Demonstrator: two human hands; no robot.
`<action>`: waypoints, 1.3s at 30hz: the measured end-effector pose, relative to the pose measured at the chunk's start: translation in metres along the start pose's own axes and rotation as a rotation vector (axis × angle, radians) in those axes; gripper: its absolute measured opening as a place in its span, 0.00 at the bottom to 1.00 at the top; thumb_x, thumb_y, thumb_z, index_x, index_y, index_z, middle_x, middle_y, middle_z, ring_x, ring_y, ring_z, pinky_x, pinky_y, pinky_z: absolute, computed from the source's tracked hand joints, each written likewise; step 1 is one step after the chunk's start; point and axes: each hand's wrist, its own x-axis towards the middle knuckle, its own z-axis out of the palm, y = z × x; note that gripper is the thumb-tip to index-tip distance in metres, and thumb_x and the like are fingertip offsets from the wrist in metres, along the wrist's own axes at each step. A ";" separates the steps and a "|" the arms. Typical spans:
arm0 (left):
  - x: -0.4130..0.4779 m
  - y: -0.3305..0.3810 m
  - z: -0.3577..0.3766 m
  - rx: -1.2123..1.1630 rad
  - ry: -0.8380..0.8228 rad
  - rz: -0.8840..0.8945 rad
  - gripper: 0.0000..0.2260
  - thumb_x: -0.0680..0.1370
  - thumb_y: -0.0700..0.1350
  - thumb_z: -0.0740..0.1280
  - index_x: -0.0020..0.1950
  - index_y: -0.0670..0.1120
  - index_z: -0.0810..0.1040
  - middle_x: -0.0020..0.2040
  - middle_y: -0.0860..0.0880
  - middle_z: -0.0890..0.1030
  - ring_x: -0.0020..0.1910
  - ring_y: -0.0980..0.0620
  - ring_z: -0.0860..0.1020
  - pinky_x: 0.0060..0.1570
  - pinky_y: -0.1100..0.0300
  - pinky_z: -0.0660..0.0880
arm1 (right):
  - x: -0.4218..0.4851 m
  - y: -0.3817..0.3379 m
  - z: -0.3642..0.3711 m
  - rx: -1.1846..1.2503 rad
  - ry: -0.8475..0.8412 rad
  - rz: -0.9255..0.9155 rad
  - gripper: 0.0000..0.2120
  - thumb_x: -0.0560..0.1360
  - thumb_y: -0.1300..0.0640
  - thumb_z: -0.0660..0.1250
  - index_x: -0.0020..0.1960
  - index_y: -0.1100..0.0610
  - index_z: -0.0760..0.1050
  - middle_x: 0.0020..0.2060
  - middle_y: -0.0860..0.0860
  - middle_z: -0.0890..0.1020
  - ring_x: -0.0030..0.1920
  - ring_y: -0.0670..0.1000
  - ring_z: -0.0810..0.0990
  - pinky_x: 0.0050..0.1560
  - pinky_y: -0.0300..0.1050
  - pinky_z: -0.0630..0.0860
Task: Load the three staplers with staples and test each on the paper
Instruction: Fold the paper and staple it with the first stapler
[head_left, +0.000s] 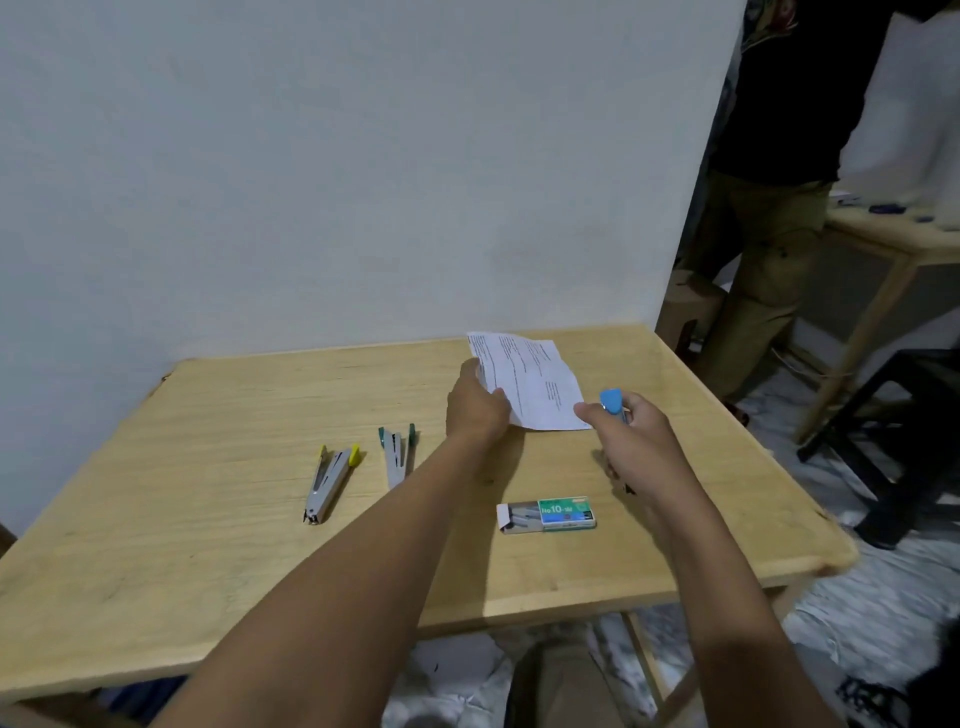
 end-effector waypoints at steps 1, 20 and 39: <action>0.003 -0.001 0.004 0.109 -0.001 0.030 0.21 0.80 0.41 0.63 0.73 0.46 0.66 0.68 0.44 0.75 0.63 0.43 0.76 0.57 0.50 0.76 | 0.003 0.002 -0.001 0.008 -0.005 0.000 0.10 0.78 0.52 0.66 0.58 0.48 0.71 0.33 0.41 0.71 0.32 0.41 0.69 0.33 0.38 0.65; 0.005 -0.016 -0.003 0.684 -0.102 0.231 0.31 0.76 0.66 0.59 0.76 0.52 0.64 0.64 0.44 0.68 0.60 0.43 0.74 0.60 0.47 0.74 | 0.010 0.023 0.002 -0.004 -0.058 0.067 0.22 0.78 0.54 0.65 0.71 0.47 0.68 0.39 0.47 0.76 0.33 0.46 0.71 0.32 0.42 0.68; -0.069 -0.086 -0.083 0.636 0.269 0.329 0.07 0.75 0.48 0.57 0.39 0.48 0.69 0.32 0.50 0.72 0.33 0.48 0.71 0.32 0.53 0.64 | 0.072 0.011 0.123 -0.740 -0.200 -0.207 0.06 0.76 0.57 0.65 0.43 0.59 0.70 0.39 0.53 0.74 0.31 0.50 0.70 0.29 0.42 0.64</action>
